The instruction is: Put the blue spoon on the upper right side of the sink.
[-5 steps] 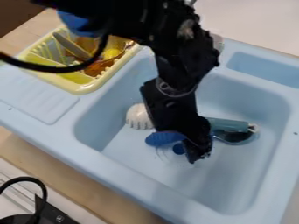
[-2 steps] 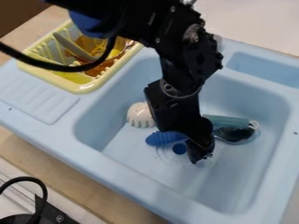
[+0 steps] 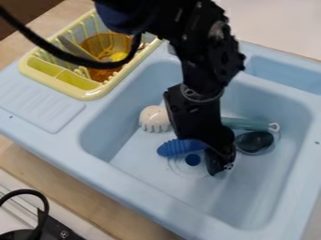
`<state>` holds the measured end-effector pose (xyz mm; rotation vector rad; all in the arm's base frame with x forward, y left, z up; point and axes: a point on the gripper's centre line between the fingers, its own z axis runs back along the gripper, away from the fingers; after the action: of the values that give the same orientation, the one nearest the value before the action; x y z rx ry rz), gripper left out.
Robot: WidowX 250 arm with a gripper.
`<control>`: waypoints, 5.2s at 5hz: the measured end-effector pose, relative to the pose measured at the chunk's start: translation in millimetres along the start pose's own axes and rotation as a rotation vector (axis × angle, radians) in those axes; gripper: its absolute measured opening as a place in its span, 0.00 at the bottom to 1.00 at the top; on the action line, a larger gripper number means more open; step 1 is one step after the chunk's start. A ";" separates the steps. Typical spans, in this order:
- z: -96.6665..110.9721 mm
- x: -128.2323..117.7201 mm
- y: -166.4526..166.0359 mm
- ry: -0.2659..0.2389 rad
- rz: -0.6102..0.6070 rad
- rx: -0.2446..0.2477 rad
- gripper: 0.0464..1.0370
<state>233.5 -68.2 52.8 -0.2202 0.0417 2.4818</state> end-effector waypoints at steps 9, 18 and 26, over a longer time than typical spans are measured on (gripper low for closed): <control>17.2 -19.9 21.9 0.181 -0.060 0.463 0.31; 69.8 -41.3 -7.1 -0.021 -0.058 -0.013 0.31; 72.8 -88.9 -40.1 -0.054 -0.548 -0.376 0.31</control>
<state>316.6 -83.6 140.4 -0.2785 -0.4523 1.9284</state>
